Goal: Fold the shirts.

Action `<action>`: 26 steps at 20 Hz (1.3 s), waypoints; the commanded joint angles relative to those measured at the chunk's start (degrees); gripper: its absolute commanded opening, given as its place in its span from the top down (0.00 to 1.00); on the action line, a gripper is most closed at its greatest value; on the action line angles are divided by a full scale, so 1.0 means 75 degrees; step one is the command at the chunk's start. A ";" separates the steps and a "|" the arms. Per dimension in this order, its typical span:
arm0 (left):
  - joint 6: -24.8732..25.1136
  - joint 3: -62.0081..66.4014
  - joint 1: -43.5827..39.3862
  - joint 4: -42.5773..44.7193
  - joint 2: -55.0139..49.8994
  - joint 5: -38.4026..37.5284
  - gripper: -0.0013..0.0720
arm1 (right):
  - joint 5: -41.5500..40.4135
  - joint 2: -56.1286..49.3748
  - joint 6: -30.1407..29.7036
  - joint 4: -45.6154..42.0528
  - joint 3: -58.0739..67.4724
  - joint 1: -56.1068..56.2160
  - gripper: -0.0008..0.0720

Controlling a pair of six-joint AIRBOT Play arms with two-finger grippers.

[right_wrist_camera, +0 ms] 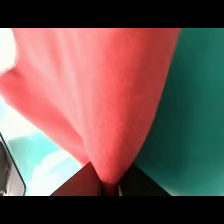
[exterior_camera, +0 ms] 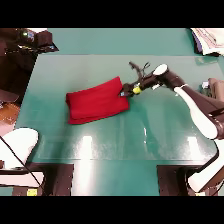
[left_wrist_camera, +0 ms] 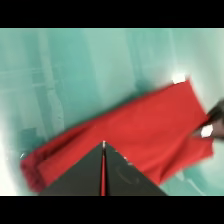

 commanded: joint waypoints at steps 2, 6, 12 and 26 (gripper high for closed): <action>0.0338 0.0000 -0.0819 -0.0020 -0.0003 0.0172 0.94 | 0.0152 0.1402 0.0119 -0.0845 0.0373 -0.1390 0.97; 0.0326 0.0000 -0.1533 -0.0029 -0.0003 0.0766 0.94 | 0.0122 0.2477 0.0463 -0.1498 0.0373 -0.3654 0.97; 0.0306 0.0000 -0.2474 -0.0026 -0.0003 0.1568 0.94 | -0.0536 0.2594 0.0452 -0.1466 0.0373 -0.6508 0.97; 0.0306 0.0000 -0.2809 0.0015 -0.0003 0.1594 0.94 | -0.2028 0.2780 -0.0085 -0.0729 0.0845 -0.8026 0.97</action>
